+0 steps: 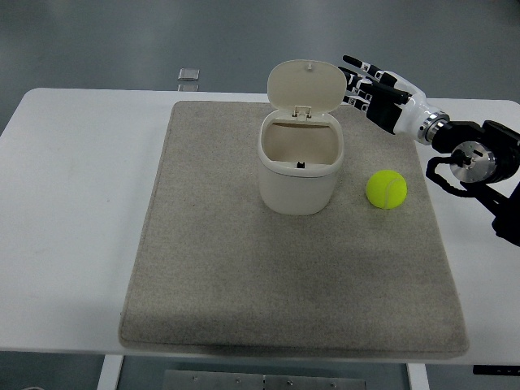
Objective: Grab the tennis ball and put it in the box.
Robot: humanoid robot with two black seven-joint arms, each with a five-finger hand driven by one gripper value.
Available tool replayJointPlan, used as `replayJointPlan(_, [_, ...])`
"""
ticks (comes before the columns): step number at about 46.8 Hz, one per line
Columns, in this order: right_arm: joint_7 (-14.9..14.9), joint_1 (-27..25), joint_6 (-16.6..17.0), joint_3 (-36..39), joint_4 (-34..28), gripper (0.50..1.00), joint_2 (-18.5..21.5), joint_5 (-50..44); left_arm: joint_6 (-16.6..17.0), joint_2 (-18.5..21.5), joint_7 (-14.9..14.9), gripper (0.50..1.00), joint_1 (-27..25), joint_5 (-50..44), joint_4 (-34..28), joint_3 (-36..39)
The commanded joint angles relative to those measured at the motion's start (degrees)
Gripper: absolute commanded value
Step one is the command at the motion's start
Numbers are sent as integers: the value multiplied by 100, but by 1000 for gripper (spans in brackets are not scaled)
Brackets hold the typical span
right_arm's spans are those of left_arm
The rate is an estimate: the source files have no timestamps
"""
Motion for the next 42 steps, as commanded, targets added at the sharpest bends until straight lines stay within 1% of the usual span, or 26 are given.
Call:
replayJointPlan(1, [13, 14, 5, -9, -19, 921, -32, -18, 0, 0, 6, 996, 0, 0, 0, 2])
replayJointPlan(6, [39, 14, -4, -35, -19, 921, -102, -70, 0, 0, 6, 996, 0, 0, 0, 2])
replayJointPlan(10, [48, 23, -30, -114, -10, 919, -181, -456, 0, 0, -3, 996, 0, 0, 0, -7])
replayJointPlan(15, [57, 6, -56, -123, 34, 919, -409, -1037, 0, 0, -3, 996, 0, 0, 0, 2])
replayJointPlan(24, [65, 14, 14, -140, 113, 919, -682, -1397, 0, 0, -3, 996, 0, 0, 0, 2])
replayJointPlan(27, [135, 23, 31, -140, 192, 919, -866, -1608, 0, 0, -3, 996, 0, 0, 0, -7])
replayJointPlan(30, [223, 6, 119, -140, 280, 921, -1051, -1907, 0, 0, -3, 996, 0, 0, 0, -7])
replayJointPlan(38, [452, -38, 321, -149, 736, 921, -1411, -3031, 0, 0, -3, 996, 0, 0, 0, 2])
replayJointPlan(42, [584, -56, 462, -140, 869, 921, -1648, -3497, 0, 0, -3, 996, 0, 0, 0, -7])
